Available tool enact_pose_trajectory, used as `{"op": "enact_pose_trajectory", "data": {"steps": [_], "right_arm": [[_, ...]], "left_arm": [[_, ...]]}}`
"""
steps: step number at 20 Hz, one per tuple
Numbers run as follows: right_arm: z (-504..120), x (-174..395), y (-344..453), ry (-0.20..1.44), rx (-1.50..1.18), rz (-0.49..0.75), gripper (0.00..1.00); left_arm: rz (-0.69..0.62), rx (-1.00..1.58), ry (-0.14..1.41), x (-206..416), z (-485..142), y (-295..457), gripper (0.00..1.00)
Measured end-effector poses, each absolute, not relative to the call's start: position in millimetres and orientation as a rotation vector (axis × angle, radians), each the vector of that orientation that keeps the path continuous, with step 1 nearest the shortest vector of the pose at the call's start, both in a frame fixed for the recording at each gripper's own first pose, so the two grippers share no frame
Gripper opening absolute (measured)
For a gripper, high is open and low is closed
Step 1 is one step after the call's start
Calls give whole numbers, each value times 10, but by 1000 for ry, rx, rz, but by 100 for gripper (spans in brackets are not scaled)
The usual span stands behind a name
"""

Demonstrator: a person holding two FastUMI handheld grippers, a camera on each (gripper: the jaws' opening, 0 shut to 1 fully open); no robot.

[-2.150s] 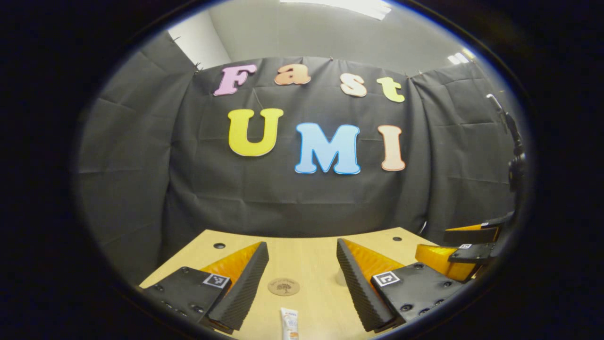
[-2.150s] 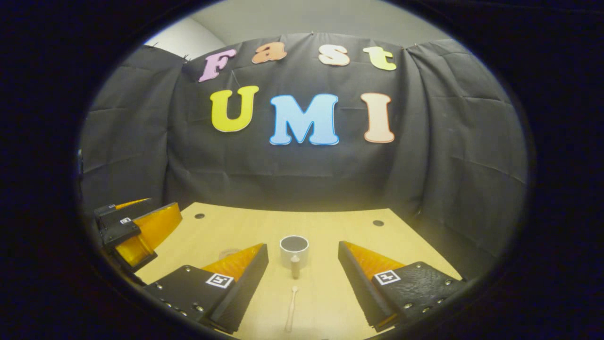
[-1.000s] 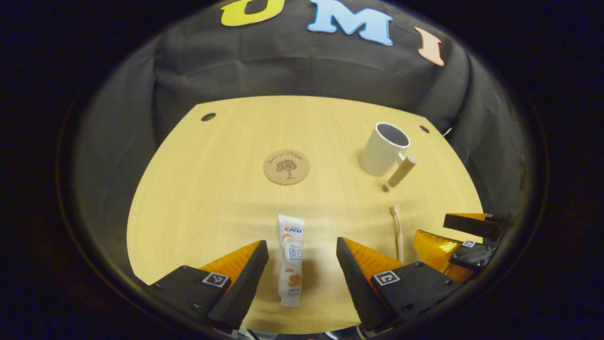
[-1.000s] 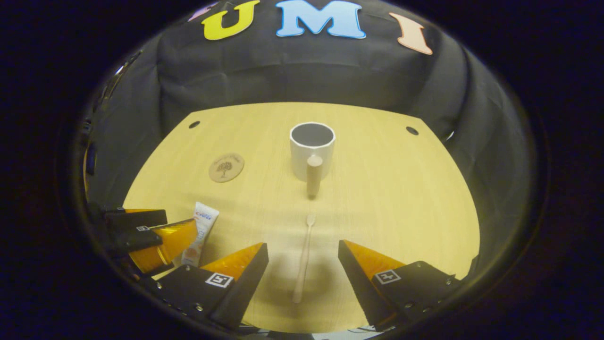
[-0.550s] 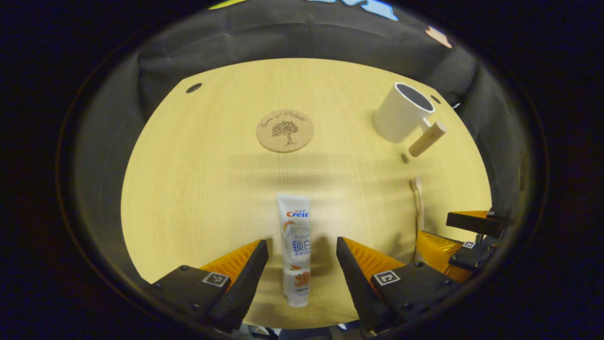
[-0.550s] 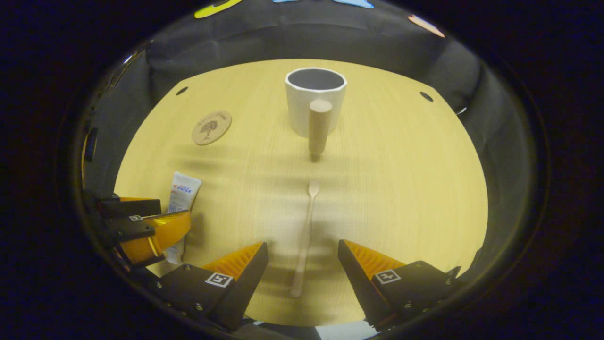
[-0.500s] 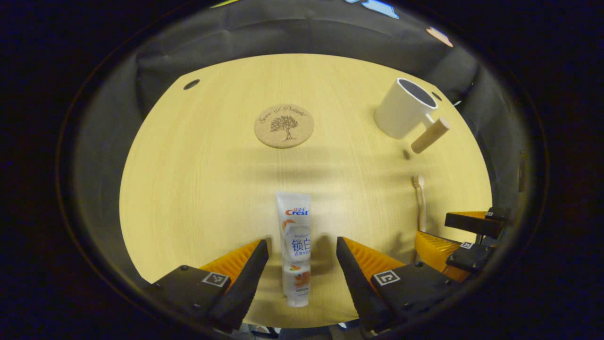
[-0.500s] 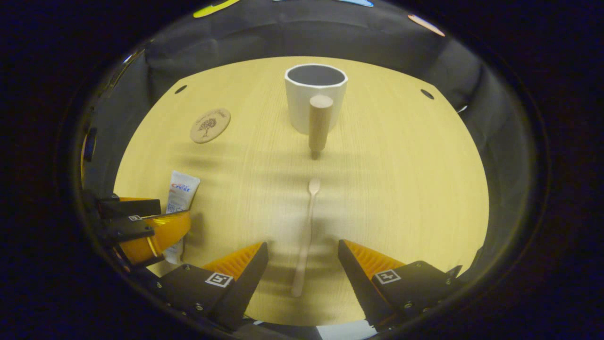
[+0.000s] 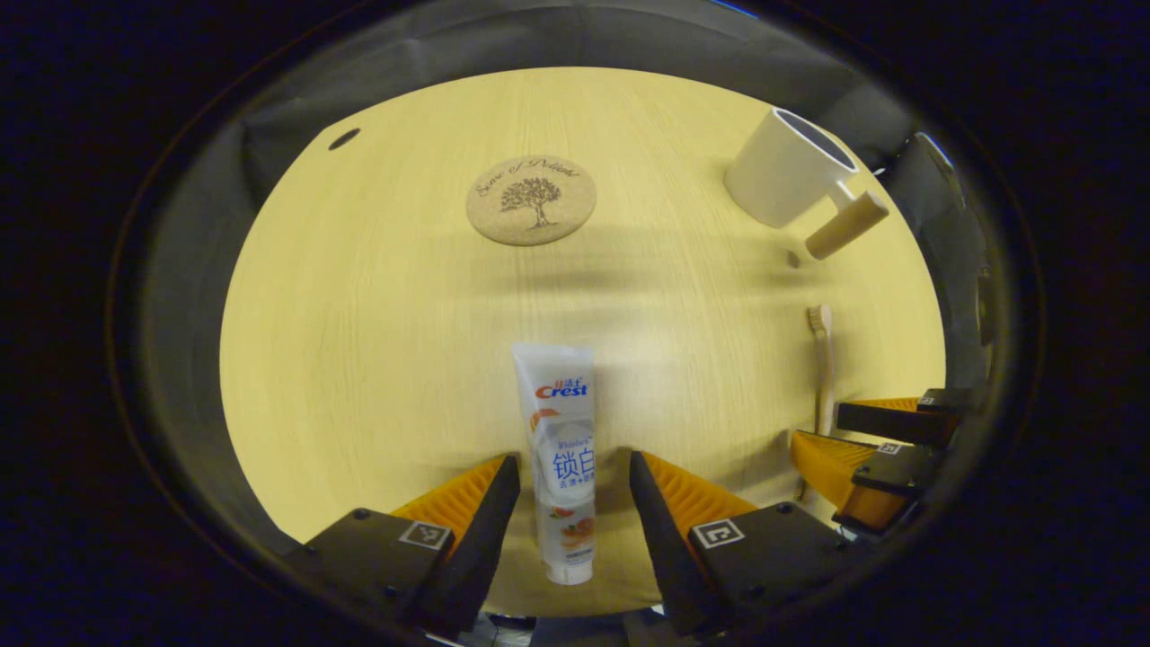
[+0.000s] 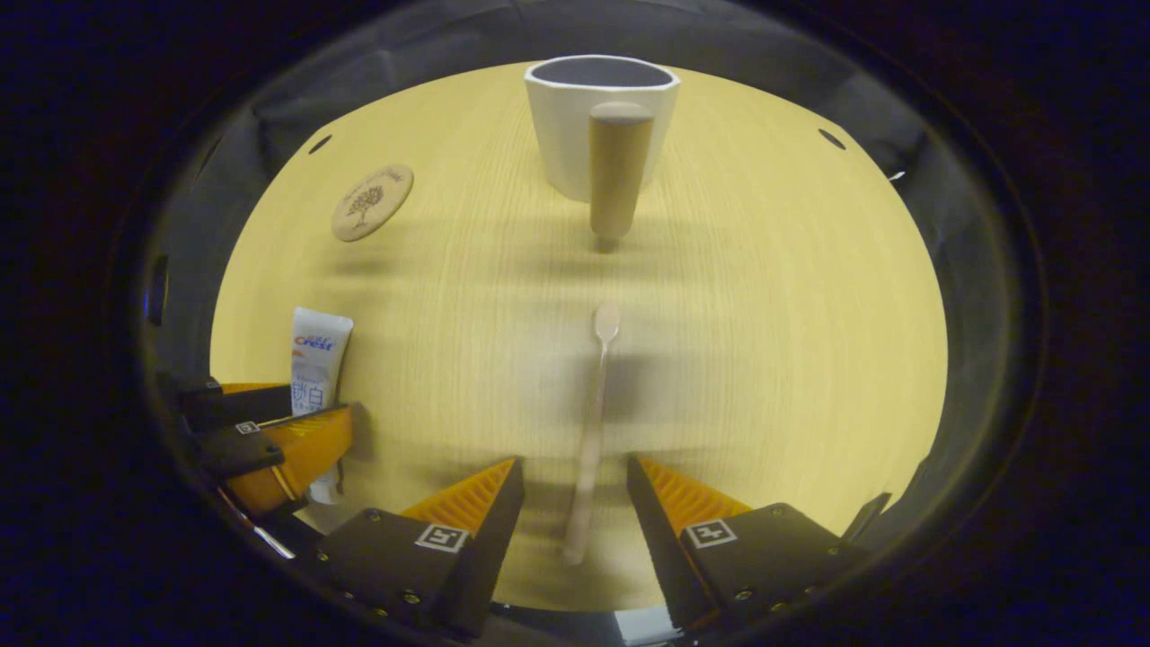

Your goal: Put the toothbrush and toothpaste on the desktop into the cup, then pick up the cup and place it on the coaster on the desktop.

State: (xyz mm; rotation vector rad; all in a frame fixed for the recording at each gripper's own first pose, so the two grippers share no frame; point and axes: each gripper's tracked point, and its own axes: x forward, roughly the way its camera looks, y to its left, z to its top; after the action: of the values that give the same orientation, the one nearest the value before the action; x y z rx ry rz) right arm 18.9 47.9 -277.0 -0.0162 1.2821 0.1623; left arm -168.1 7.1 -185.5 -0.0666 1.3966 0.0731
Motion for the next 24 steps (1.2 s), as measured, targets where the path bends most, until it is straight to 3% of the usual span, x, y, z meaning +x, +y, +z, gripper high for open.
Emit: {"op": "enact_pose_trajectory", "data": {"steps": [2, 5, 7, 9, 10, 14, 15, 17, 18, 24], "right_arm": [[-2802, 143, 467, 1308, -22, 156, 53], [-2759, 149, 410, 1300, -73, 142, 54], [-2801, 128, 426, 1322, -69, 141, 26], [-2766, 163, 411, 1313, -73, 131, 33], [-2840, 130, 418, 1337, -75, 139, 11], [-2719, 149, 371, 1314, -79, 148, 11], [-2865, 122, 392, 1334, -73, 155, 4], [-2793, 117, 375, 1334, -66, 166, 4], [-2792, 100, 374, 1336, -69, 173, 3], [-2704, 69, 423, 1293, -30, 186, 4]], "left_arm": [[73, -63, 1416, -1728, -1895, 78, 77], [76, -42, 1418, -1735, -1919, 118, 71], [78, -33, 1422, -1730, -1910, 126, 65], [79, -39, 1422, -1735, -1922, 127, 54], [74, -32, 1424, -1728, -1910, 130, 51], [66, -21, 1425, -1732, -1901, 146, 41], [69, -28, 1427, -1746, -1914, 147, 37], [69, -36, 1414, -1735, -1910, 165, 34], [62, -41, 1409, -1735, -1896, 165, 25], [57, -97, 1382, -1785, -1843, 141, 20]]}}
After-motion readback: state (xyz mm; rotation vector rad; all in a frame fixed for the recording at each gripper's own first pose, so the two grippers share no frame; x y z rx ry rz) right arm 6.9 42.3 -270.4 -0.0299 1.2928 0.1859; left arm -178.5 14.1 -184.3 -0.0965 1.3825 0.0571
